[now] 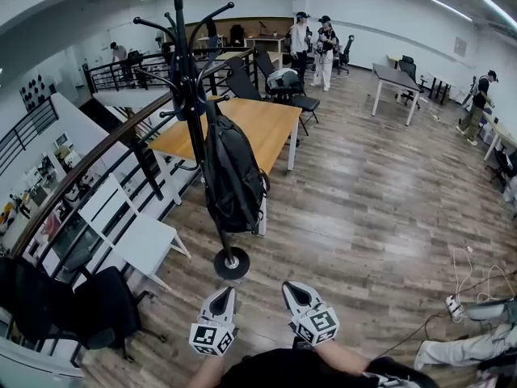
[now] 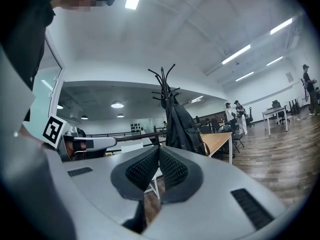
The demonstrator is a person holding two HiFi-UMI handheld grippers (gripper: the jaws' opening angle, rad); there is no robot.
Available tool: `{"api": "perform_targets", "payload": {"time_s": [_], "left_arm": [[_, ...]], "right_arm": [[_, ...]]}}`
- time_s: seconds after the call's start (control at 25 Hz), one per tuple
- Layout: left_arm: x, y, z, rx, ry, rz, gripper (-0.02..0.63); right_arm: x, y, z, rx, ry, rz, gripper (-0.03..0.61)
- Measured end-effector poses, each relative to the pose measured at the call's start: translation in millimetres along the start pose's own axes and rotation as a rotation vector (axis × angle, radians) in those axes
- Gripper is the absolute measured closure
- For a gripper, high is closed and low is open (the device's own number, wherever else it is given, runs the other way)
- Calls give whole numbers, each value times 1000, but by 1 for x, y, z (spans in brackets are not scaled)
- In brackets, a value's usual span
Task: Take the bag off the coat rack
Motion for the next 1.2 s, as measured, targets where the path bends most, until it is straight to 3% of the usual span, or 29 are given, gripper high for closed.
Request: {"api": "perform_targets", "payload": {"time_s": [0.68,1.2], "left_arm": [[-19,-4,-9,8,-6,13,597],[-37,-20,-27,20,14,40,597]], "right_arm": [[6,0,-17,60,28,-2,546],[15,2,-45,33,21,-1,546]]}}
Point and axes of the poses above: the fingertips, and each gripper's own axes: x backward along the fingers, z to its left, y out of its top, the point moved 1 cm from there along x, backward along the fingers, and after that the axes turned 10 degrees about -z, right-handed, at the moved point
